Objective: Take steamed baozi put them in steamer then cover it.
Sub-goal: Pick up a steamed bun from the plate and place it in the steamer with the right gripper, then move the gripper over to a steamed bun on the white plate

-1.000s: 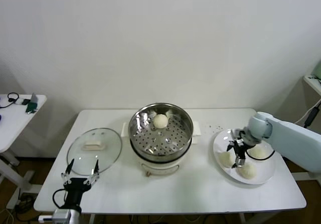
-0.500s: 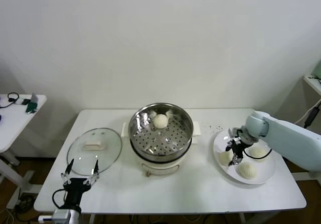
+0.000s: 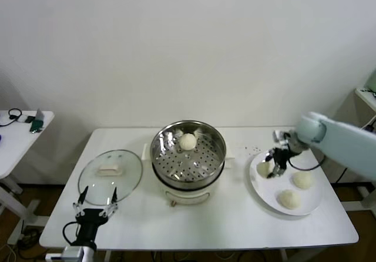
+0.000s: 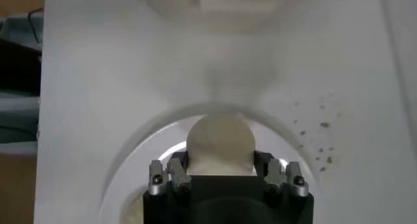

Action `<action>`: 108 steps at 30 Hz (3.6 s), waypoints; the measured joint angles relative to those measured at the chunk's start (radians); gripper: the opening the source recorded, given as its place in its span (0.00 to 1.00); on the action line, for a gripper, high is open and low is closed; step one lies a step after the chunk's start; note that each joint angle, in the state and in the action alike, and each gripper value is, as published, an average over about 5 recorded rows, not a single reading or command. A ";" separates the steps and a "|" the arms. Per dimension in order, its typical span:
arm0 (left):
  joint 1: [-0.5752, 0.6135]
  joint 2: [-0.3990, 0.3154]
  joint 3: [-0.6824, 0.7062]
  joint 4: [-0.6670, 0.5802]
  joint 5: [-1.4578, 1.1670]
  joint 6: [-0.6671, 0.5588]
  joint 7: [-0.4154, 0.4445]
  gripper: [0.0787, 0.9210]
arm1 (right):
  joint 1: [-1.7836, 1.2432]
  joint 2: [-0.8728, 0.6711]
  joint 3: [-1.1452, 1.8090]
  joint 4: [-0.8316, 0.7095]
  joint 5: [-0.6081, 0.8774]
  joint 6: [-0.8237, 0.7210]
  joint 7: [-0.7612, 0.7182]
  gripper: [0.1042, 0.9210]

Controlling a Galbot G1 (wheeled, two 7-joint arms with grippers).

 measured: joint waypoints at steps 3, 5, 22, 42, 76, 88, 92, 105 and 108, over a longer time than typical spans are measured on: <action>0.002 0.004 0.006 -0.006 -0.001 -0.001 0.001 0.88 | 0.117 0.040 -0.086 0.006 0.096 -0.007 0.002 0.67; 0.003 0.007 0.010 -0.010 -0.002 -0.003 0.001 0.88 | 0.185 0.072 -0.131 0.010 0.156 -0.013 0.005 0.67; 0.025 0.022 0.034 -0.036 -0.005 -0.022 0.014 0.88 | 0.345 0.461 -0.272 -0.055 0.449 -0.067 0.061 0.67; 0.055 0.023 0.032 -0.019 -0.016 -0.039 0.014 0.88 | 0.176 0.780 -0.283 -0.227 0.451 -0.079 0.082 0.67; 0.045 0.029 0.016 -0.008 -0.021 -0.037 0.010 0.88 | 0.248 0.682 -0.291 -0.101 0.383 -0.051 0.068 0.88; 0.037 0.021 0.021 0.001 -0.013 -0.028 0.010 0.88 | 0.445 0.342 -0.362 0.192 0.268 -0.005 0.043 0.88; 0.037 0.016 0.018 0.000 -0.006 -0.025 0.010 0.88 | 0.447 0.212 -0.372 0.254 0.179 0.006 0.036 0.88; 0.051 -0.010 0.012 -0.013 0.025 -0.017 0.009 0.88 | 0.203 -0.095 -0.256 0.283 -0.156 0.044 0.013 0.88; 0.055 -0.015 0.010 -0.009 0.029 -0.017 0.008 0.88 | 0.127 -0.128 -0.211 0.267 -0.214 0.053 0.007 0.88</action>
